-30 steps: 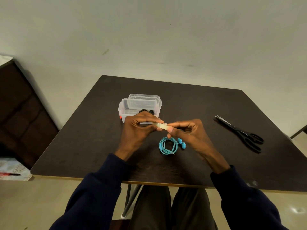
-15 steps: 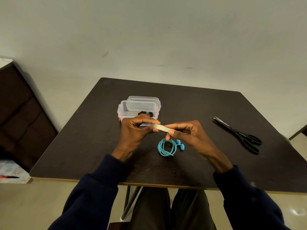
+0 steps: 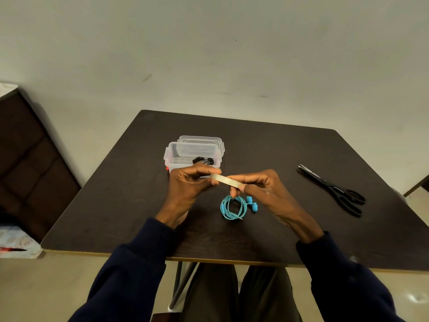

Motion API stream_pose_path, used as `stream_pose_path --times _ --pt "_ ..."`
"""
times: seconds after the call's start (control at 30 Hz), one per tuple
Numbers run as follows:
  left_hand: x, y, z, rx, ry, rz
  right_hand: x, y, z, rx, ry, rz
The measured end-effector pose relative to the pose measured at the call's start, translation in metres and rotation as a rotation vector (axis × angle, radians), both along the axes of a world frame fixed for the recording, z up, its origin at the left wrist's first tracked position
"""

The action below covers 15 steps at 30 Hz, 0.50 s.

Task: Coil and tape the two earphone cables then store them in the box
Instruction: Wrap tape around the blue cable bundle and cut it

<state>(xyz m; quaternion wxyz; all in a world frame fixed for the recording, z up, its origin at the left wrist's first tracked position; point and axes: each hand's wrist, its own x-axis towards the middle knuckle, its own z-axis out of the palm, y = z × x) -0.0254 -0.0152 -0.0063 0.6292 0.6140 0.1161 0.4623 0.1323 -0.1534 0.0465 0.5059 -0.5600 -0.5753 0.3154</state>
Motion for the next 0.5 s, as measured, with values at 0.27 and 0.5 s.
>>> stream_pose_path --times 0.27,0.5 --pt "0.005 -0.0007 0.0041 0.217 0.024 0.11 -0.0002 0.001 -0.0039 0.053 0.02 -0.127" --pt "0.0013 0.0041 -0.0036 0.069 -0.016 0.051 -0.0053 0.0044 -0.0018 0.051 0.037 -0.056"
